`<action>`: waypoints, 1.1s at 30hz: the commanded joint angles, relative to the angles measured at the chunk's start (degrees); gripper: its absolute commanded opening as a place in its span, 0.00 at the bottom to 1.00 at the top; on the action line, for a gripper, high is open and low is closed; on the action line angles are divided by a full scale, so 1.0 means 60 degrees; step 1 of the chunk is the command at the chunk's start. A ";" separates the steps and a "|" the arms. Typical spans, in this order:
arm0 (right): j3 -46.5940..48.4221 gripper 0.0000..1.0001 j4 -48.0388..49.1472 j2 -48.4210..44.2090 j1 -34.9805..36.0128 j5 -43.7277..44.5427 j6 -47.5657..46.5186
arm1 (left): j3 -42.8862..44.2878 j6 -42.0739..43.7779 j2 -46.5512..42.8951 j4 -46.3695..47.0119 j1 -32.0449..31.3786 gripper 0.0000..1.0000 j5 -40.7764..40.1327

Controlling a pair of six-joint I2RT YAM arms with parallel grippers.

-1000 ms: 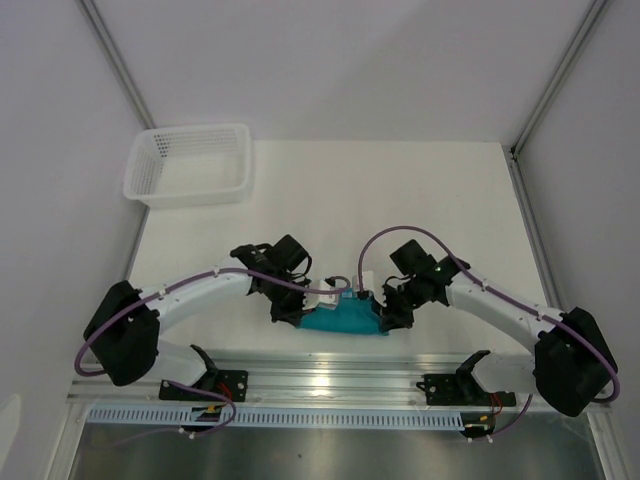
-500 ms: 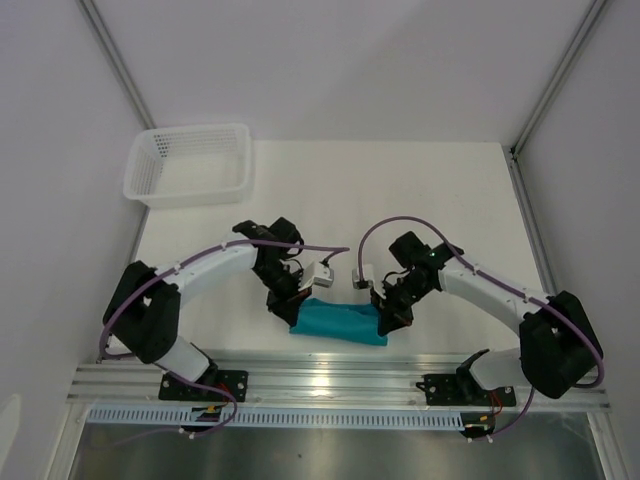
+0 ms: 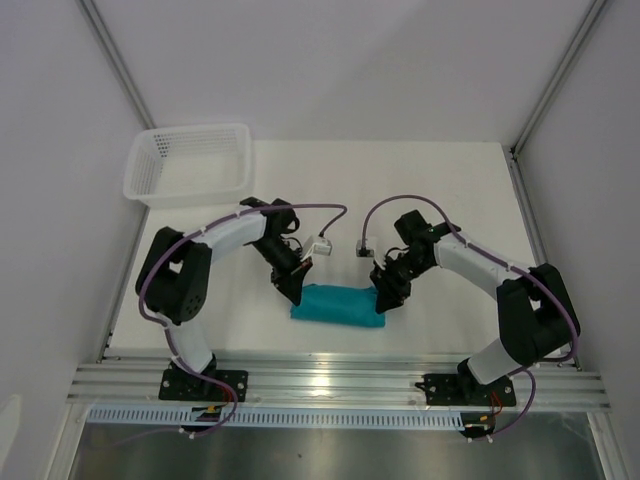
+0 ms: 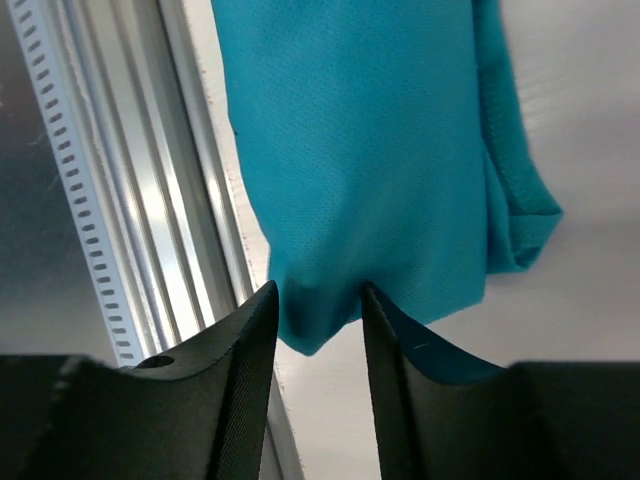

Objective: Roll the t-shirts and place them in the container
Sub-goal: Roll the tshirt

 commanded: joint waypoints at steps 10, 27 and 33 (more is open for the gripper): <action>0.0330 0.99 0.1132 -0.1253 -0.0239 0.0863 0.0658 | 0.1323 0.0495 0.1293 -0.0761 0.0775 0.01 0.0771; -0.0095 1.00 0.2206 -0.0171 0.1461 0.3208 0.0806 | 0.1265 -0.0018 0.1366 -0.0556 0.0878 0.01 0.0756; -0.0125 0.56 0.1751 0.0124 0.1447 0.2403 0.0336 | 0.1206 -0.0091 0.1425 -0.0600 0.0922 0.01 0.0727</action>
